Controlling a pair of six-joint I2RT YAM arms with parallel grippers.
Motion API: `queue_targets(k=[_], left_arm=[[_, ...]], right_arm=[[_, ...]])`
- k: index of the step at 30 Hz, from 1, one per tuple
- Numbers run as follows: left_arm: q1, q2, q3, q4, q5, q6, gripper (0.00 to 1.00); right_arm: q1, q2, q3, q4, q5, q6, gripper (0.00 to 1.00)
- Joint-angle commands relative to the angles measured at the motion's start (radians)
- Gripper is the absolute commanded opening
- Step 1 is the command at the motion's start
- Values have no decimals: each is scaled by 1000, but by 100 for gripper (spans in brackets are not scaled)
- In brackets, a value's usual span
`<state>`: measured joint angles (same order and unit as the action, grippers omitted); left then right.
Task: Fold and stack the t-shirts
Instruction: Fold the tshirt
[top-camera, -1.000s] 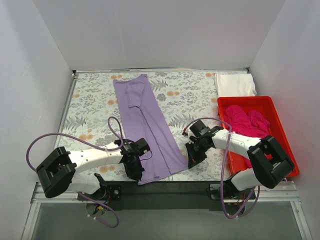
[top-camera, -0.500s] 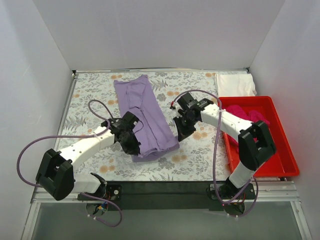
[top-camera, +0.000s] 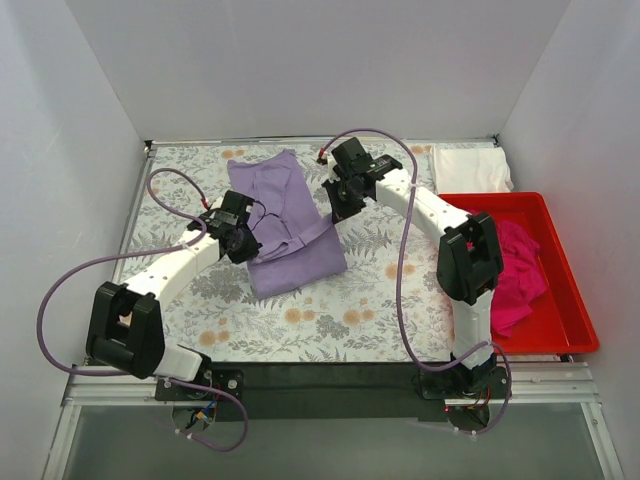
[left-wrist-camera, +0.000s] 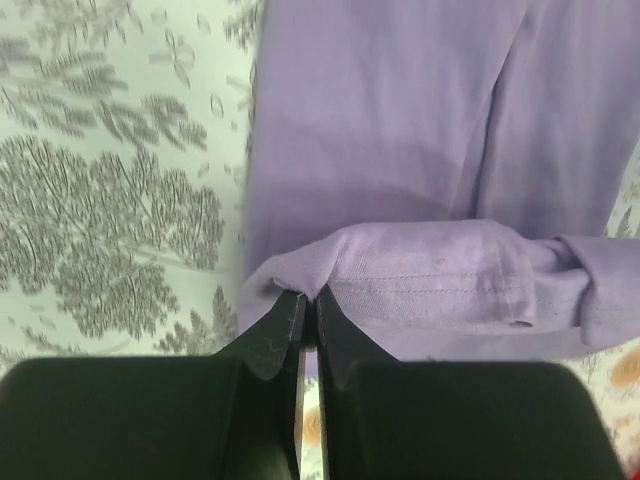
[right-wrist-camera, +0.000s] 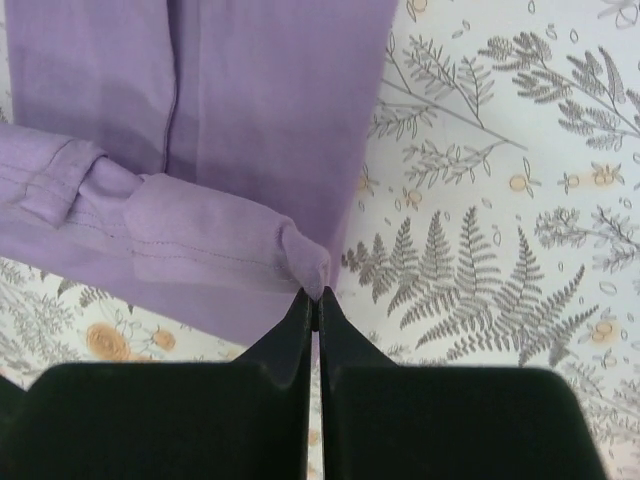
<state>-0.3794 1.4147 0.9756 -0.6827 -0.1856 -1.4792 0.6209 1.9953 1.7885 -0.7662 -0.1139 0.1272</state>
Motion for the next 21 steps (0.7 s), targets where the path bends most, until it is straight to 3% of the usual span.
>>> queue_targets(k=[1,21], left_arm=[[28,12,0,135,-69,74,0],[59,101,-109,365,-113,138,0]], right_arm=[[-7,51,51,79,7,-18,1],[-7,125,-67,306,-79,-18,1]])
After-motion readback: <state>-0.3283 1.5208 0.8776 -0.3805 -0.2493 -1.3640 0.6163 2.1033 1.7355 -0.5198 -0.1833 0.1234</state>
